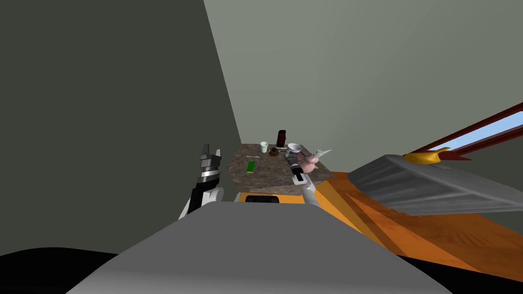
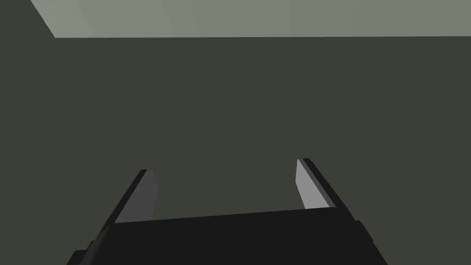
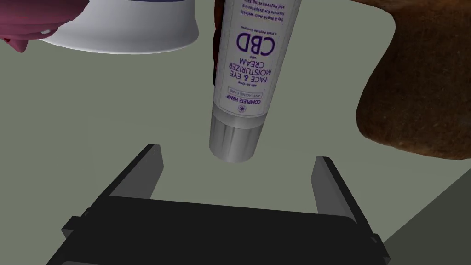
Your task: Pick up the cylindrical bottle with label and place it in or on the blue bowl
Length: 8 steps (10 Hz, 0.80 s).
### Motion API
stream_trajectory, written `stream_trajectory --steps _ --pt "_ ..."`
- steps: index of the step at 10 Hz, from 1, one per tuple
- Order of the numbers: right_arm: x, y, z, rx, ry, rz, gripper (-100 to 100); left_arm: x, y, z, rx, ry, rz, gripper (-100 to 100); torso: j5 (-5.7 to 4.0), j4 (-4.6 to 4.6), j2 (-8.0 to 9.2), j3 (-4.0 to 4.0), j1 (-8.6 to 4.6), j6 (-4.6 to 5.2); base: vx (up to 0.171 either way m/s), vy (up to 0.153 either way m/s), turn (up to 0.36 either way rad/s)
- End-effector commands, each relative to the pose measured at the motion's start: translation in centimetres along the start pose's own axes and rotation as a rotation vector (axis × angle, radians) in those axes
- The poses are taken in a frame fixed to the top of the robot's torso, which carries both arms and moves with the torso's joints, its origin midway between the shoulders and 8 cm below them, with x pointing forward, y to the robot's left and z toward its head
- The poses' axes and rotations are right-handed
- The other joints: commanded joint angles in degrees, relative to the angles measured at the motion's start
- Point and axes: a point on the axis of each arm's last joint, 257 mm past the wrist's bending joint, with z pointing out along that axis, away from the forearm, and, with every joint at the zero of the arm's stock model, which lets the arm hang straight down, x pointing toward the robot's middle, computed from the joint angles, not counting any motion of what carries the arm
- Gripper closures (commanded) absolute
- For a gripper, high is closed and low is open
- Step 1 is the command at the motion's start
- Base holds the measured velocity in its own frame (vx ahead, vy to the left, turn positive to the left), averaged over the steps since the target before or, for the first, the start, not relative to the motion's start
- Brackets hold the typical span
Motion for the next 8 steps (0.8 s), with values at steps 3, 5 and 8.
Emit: stream_trajectory --steps 3,5,8 --pt "2.5 3.3 0.5 0.0 0.06 0.006 -100 0.0 0.0 0.0 0.0 0.0 0.0 0 0.01 0.0 0.04 0.02 0.07 0.0 0.071 -0.064 -0.061" --pt "3.3 5.3 0.5 -0.003 0.077 0.034 -100 0.0 0.0 0.0 0.0 0.0 0.0 0 0.01 0.03 0.14 0.08 0.05 0.0 0.044 -0.061 -0.045" --pt "2.8 4.9 0.6 -0.002 0.072 0.026 -100 0.0 0.0 0.0 0.0 0.0 0.0 0 0.05 0.07 0.33 0.18 0.23 -0.01 0.005 -0.008 0.001"
